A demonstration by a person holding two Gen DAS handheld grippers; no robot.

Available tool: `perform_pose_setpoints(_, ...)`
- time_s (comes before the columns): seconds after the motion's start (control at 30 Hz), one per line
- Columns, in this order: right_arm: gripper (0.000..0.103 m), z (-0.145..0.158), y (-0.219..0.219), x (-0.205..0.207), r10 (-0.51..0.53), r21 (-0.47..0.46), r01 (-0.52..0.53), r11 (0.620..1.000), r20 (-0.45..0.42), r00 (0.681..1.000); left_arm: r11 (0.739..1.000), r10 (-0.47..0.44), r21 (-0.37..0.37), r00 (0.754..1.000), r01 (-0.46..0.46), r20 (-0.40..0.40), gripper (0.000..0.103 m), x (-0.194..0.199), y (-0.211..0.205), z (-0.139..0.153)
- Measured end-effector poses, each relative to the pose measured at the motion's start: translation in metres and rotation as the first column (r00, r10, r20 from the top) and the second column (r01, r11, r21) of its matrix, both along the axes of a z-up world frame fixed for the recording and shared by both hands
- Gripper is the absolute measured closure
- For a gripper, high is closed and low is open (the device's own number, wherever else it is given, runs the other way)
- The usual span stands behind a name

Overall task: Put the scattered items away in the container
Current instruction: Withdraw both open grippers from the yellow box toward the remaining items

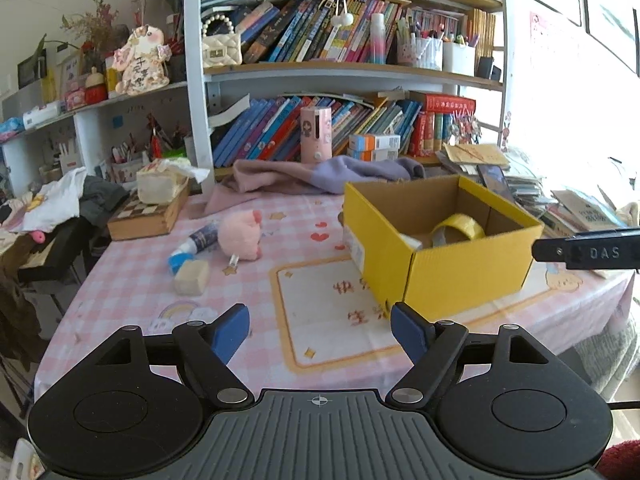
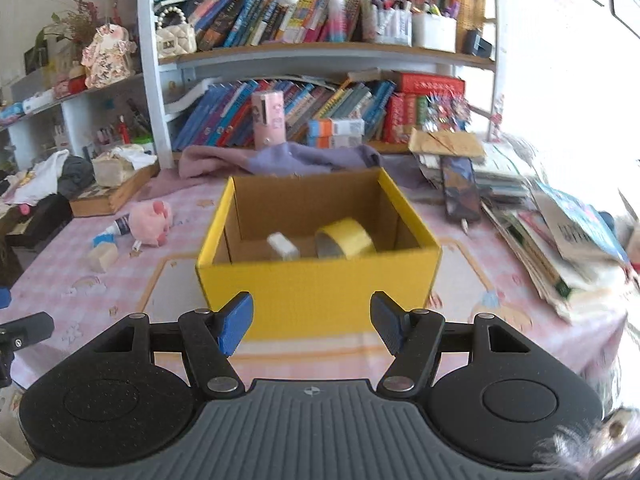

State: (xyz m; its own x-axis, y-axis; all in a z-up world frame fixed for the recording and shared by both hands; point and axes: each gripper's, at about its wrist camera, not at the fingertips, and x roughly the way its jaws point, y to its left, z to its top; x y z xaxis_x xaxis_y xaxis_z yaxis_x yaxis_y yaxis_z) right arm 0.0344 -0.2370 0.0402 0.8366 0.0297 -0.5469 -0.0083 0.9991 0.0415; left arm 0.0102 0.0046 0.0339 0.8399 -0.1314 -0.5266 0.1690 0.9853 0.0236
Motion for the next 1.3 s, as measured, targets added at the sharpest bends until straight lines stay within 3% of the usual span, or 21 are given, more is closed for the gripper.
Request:
perform_pose_setpoints(0.27, 0.038, -0.018, 0.037, -0.03, 0.006, -0.007, -0.007, 1.0, -0.058, 0.998, 1.0, 0.002, 0.01, 0.998, -0.001, -0.06, 0.018, -0.02, 0.021, -0.015)
perform_pose_setpoints(0.7, 0.028, -0.036, 0.105, -0.042, 0.202, -0.033, -0.21, 0.977, -0.176, 0.963, 0.998, 0.06, -0.005, 0.988, -0.061, -0.142, 0.015, -0.044, 0.058, -0.033)
perform_pose_setpoints(1.0, 0.025, -0.025, 0.137, -0.041, 0.307, -0.062, -0.318, 0.946, -0.141, 0.941, 0.994, 0.113, 0.003, 0.986, -0.113, -0.122, 0.012, -0.052, 0.074, -0.029)
perform_pose_setpoints(1.3, 0.025, -0.027, 0.16, -0.025, 0.361, -0.032, -0.367, 0.93, -0.123, 0.925, 0.988, 0.149, 0.054, 0.982, -0.144, -0.114, 0.011, -0.049, 0.089, -0.029)
